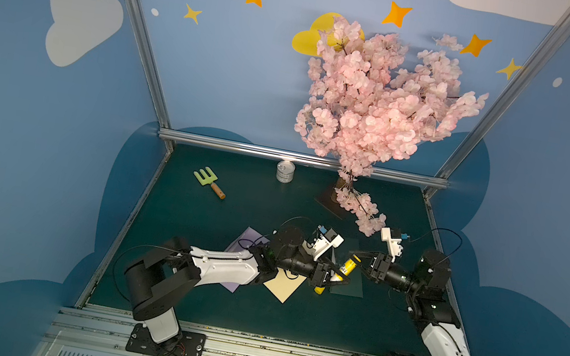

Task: Seal the envelope with a glue stick
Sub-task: Unscrew the glue stick.

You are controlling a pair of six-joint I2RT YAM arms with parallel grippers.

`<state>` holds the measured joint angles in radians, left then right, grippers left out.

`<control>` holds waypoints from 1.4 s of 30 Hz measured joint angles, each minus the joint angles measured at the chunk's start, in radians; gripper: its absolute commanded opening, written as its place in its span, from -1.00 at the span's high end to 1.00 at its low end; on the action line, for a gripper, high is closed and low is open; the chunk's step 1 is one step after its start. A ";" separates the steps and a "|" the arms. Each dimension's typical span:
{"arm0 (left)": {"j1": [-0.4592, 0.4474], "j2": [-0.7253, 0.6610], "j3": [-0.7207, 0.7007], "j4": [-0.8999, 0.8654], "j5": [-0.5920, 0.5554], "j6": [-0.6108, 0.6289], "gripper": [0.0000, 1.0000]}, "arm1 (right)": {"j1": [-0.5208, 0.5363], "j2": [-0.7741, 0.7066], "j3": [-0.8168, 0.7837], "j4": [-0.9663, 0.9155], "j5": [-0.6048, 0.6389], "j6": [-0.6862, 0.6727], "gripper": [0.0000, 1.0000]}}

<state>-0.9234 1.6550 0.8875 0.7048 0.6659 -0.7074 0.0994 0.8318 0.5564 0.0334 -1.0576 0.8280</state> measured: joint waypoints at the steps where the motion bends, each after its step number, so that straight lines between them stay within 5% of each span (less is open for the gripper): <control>1: -0.001 0.000 0.000 0.001 0.000 0.000 0.95 | -0.001 0.000 0.001 -0.001 0.000 0.000 0.05; 11: -0.004 0.008 -0.009 0.010 0.000 0.000 0.95 | -0.006 0.000 0.003 -0.027 0.000 -0.024 0.23; 24: -0.008 0.045 -0.009 0.018 -0.030 -0.014 0.95 | 0.003 0.008 0.059 -0.216 0.089 -0.146 0.85; 38: -0.072 0.063 0.103 -0.354 -0.273 0.163 0.95 | 0.180 0.091 0.190 -0.525 0.560 -0.237 0.99; 42: -0.105 0.087 0.152 -0.464 -0.402 0.211 0.95 | 0.235 0.126 0.199 -0.544 0.711 -0.214 0.71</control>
<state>-1.0286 1.7416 1.0397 0.2409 0.2642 -0.4965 0.3340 0.9581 0.7551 -0.5110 -0.3466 0.6140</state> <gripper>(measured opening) 0.256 0.242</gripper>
